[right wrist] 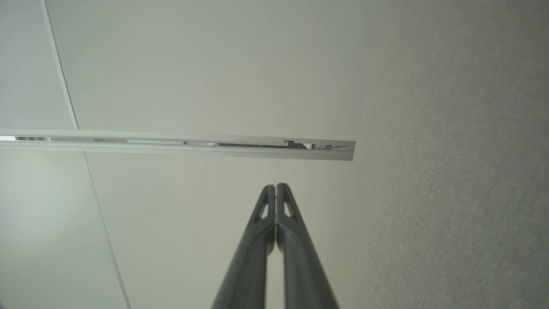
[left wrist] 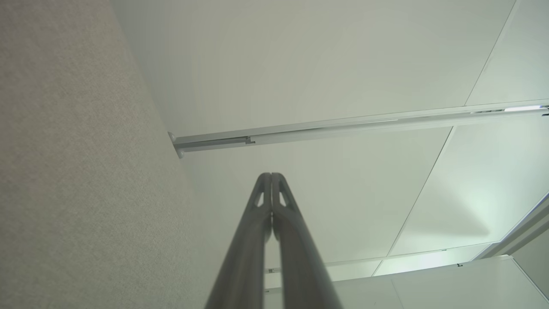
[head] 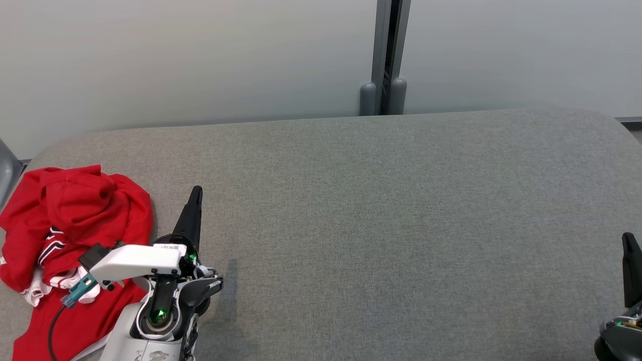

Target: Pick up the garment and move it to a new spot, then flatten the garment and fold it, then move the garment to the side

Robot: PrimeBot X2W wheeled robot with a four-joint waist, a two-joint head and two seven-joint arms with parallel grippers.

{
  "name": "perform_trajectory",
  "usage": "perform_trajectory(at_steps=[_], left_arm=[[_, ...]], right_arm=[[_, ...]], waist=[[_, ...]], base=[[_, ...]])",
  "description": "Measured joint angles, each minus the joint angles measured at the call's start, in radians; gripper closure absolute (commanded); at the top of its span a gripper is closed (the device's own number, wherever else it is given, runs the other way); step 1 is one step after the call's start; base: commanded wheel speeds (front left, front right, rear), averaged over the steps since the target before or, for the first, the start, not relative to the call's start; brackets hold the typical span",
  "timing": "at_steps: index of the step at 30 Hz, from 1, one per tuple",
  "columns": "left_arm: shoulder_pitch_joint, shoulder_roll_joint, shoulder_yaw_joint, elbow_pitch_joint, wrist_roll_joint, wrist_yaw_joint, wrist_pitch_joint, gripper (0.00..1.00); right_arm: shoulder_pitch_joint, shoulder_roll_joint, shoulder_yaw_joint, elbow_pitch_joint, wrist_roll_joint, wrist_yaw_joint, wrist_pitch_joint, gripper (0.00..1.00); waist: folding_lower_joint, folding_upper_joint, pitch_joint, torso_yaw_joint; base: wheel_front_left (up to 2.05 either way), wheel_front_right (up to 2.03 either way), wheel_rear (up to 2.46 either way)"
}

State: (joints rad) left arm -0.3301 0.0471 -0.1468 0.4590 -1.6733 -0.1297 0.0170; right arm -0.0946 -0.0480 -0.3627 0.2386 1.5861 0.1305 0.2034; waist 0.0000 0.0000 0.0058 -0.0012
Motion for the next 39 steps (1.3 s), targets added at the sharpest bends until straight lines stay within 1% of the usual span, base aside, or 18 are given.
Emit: perform_trajectory(at_steps=[34,35,39], left_arm=[[0.0,0.0,0.0,0.0,0.0,0.0,0.0,1.0],[0.004,-0.001,-0.001,0.004,0.0,0.0,0.0,0.0],[0.063,-0.008,-0.004,0.038,0.0,0.0,0.0,0.0]], right_arm=[[0.0,0.0,0.0,0.0,0.0,0.0,0.0,1.0],[0.002,0.002,0.001,0.005,-0.001,0.0,0.0,0.0],[0.035,0.027,0.004,0.042,-0.001,-0.001,-0.001,0.0]], waist=[[0.0,0.0,0.0,0.0],[0.0,0.0,0.0,0.0],[0.0,0.0,0.0,0.0]], base=[[0.0,0.0,0.0],[0.0,0.0,0.0],[0.0,0.0,0.0]])
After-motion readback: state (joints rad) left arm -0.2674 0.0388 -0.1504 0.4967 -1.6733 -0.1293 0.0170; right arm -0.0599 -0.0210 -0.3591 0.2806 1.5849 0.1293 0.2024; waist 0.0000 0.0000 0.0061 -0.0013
